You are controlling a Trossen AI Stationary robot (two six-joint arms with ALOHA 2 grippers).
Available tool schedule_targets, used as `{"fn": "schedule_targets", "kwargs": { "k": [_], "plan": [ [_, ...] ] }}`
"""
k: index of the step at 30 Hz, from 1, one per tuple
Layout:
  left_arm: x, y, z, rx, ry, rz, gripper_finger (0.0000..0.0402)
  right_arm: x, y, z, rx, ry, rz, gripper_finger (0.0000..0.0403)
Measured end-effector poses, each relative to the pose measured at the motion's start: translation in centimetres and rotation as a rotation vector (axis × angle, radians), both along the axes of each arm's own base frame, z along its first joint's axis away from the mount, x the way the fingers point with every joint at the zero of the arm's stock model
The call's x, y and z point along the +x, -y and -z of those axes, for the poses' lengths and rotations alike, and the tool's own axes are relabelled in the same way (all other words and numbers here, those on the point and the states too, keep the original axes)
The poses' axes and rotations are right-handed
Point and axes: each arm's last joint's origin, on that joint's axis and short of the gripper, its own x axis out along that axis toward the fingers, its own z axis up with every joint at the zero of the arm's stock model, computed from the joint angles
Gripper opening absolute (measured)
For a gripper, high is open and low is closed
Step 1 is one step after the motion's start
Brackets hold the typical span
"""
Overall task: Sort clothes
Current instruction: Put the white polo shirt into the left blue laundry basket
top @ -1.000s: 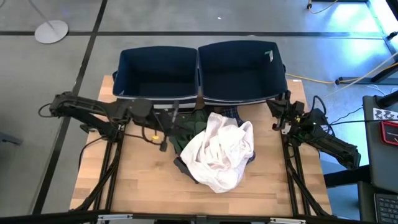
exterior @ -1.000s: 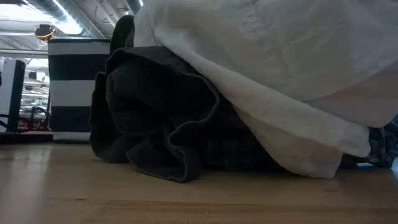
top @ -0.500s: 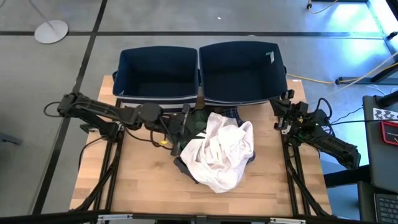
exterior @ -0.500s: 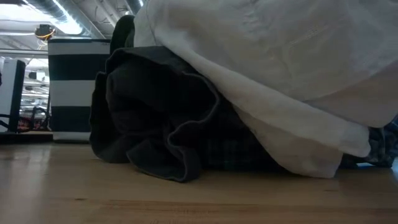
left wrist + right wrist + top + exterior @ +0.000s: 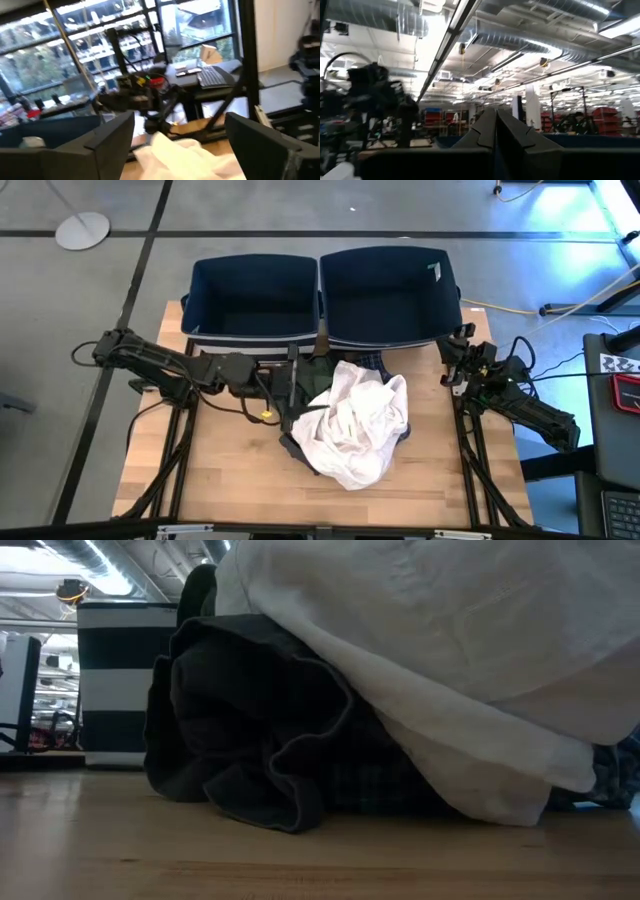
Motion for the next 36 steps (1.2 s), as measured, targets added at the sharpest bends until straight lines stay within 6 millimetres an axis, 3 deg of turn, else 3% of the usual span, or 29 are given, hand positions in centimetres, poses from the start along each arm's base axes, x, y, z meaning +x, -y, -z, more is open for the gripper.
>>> {"fn": "schedule_targets", "kwargs": {
  "k": [13,25,29,36],
  "plan": [
    [3.0,1.7,5.3,-0.056,-0.254,0.014,0.0302,-0.1,0.0,-0.2,0.009,0.022,0.003,0.0019],
    [8.6,2.3,7.4,0.014,-0.558,-0.028,0.0301,0.1,0.1,0.2,0.027,-0.013,0.003,0.0019],
    [9.4,1.8,8.6,-0.060,-0.687,0.000,0.0301,0.1,0.1,0.2,0.031,-0.021,0.003,0.0019],
    [9.3,1.7,9.1,-0.042,-0.739,-0.040,0.0301,0.1,0.1,0.2,0.024,-0.023,0.007,0.0019]
  ]
}}
